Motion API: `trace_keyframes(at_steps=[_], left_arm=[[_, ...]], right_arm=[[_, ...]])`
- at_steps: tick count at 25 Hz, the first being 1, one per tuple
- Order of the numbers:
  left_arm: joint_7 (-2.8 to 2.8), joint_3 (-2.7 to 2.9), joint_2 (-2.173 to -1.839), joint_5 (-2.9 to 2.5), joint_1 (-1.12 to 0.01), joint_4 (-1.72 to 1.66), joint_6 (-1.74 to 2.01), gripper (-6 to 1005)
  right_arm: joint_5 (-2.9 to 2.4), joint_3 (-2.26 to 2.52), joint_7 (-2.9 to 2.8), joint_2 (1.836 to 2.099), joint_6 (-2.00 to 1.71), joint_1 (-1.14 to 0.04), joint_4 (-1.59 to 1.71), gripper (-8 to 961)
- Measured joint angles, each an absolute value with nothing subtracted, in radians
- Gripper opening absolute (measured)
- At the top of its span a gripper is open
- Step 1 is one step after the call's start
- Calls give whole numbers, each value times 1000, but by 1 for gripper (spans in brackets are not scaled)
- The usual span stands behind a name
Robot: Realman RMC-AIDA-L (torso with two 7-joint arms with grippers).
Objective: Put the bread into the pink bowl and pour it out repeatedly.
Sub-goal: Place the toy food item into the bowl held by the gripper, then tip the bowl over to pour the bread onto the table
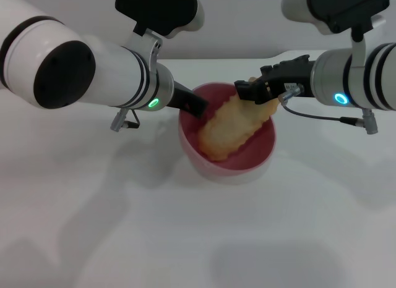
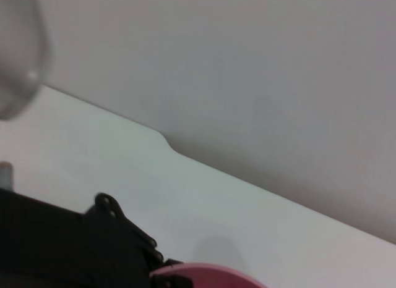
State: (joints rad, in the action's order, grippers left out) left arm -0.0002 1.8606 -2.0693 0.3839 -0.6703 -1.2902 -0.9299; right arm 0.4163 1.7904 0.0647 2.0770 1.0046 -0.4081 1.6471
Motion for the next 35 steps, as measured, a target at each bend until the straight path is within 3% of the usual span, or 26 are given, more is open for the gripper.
trace_keyframes(at_steps=[4, 10, 15, 35], left_arm=[[20, 1861, -2068, 375, -670, -1290, -920, 137], [116, 1853, -2063, 232, -660, -1301, -895, 138], [155, 1870, -2064, 78, -648, -1357, -889, 139], [124, 2241, -2077, -240, -616, -1490, -908, 141]], right_arm=[[405, 1782, 47, 2077, 1006, -370, 1717, 561], [253, 1611, 14, 2082, 981, -132, 2009, 577], [356, 1498, 54, 2082, 979, -38, 2026, 590], [426, 1516, 80, 2077, 998, -41, 1906, 598]])
